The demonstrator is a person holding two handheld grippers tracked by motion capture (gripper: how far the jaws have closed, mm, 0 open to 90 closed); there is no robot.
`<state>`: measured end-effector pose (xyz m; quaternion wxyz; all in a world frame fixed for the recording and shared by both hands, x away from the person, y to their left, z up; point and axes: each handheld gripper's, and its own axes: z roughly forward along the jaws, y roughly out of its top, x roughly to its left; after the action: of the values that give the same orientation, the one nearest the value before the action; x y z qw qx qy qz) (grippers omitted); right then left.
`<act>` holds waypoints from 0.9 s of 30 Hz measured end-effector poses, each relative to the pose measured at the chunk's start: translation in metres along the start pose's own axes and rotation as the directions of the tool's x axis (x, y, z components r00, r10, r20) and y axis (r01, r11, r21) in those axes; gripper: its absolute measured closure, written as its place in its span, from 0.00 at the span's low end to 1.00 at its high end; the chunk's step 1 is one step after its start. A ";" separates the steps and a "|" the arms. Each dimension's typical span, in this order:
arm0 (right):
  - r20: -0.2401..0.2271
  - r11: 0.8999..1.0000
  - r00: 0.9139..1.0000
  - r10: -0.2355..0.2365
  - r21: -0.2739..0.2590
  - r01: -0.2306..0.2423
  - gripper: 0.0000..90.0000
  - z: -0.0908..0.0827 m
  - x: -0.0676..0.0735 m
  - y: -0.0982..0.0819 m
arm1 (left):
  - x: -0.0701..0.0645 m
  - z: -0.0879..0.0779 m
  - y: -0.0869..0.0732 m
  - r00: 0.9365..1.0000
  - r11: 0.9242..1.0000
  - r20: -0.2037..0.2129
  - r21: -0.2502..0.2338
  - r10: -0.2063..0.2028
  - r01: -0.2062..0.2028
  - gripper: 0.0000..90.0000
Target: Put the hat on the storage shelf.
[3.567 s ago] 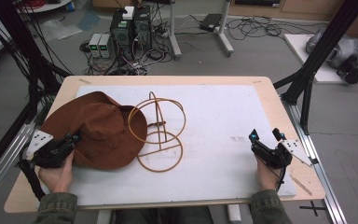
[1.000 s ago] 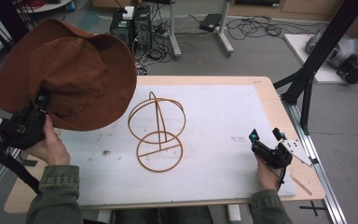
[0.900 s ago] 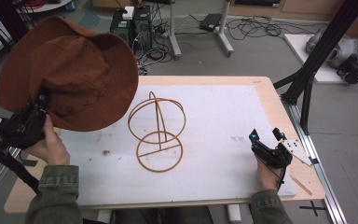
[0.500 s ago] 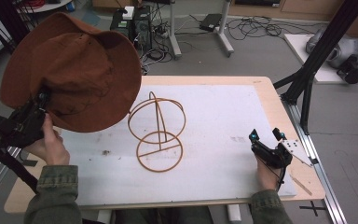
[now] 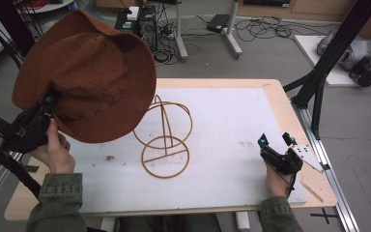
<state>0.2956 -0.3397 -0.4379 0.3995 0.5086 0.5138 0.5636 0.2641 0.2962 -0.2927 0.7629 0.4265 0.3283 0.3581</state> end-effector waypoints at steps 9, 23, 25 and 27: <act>0.001 1.000 1.000 -0.004 -0.001 0.004 0.12 0.000 0.001 0.000 | -0.007 0.008 0.001 0.993 0.999 0.111 0.015 -0.035 0.034 0.97; -0.005 1.000 1.000 0.001 -0.002 -0.001 0.12 0.000 0.001 0.000 | -0.016 0.023 0.001 0.971 0.998 0.233 0.047 -0.057 0.048 0.97; -0.006 1.000 1.000 -0.003 -0.005 0.003 0.12 0.000 0.001 0.000 | -0.017 0.026 0.000 0.965 0.997 0.254 0.056 -0.065 0.053 0.97; -0.007 1.000 1.000 -0.003 -0.004 0.003 0.12 0.000 0.001 0.000 | -0.017 0.029 -0.001 0.958 0.996 0.276 0.065 -0.077 0.061 0.97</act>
<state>0.2954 -0.3390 -0.4378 0.3993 0.5051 0.5151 0.5658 0.2789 0.2697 -0.2785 0.8013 0.4822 0.2423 0.2582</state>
